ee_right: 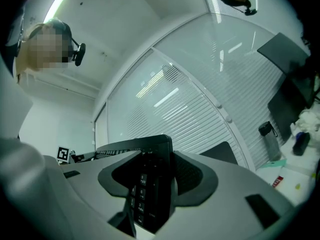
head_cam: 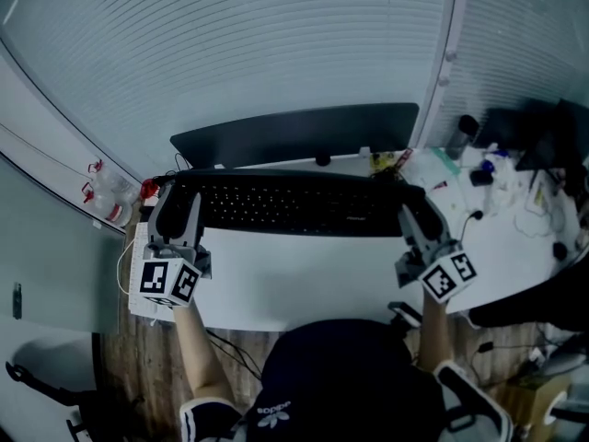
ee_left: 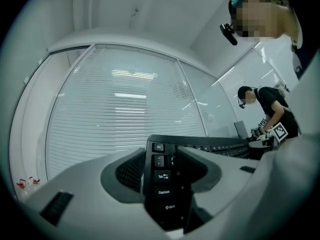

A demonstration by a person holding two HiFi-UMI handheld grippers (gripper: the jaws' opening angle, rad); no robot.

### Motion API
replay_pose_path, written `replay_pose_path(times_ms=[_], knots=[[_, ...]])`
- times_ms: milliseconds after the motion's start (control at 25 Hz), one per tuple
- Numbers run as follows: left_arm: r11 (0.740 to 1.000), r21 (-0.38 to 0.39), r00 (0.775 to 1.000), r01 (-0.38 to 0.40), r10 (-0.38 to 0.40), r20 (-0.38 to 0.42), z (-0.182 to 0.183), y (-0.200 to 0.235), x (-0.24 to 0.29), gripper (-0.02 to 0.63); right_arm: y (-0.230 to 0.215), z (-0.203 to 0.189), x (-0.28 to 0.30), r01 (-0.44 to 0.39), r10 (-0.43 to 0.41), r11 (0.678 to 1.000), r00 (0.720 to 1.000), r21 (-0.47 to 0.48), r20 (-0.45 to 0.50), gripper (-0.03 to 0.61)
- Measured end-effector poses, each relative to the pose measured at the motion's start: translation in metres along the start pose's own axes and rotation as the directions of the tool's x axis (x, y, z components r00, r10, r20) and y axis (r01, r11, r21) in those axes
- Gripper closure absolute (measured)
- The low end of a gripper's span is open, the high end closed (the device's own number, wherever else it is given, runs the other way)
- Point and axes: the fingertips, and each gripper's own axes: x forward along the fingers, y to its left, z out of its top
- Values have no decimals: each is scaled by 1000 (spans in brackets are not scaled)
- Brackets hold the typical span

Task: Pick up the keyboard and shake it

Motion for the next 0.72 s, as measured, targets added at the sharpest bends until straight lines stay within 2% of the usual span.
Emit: replay_pose_path(times_ms=[280, 440, 720], knots=[[1000, -13, 1000, 0, 0, 13, 1, -2, -1, 411, 0, 6, -1, -5, 5, 1000, 1000, -29, 1, 393], [1000, -23, 1000, 3, -3, 17, 0, -3, -4, 411, -2, 5, -6, 5, -5, 1000, 1000, -2, 22, 393], [1000, -23, 1000, 8, -7, 25, 3, -3, -6, 411, 2, 6, -7, 8, -8, 1000, 1000, -15, 25, 393]])
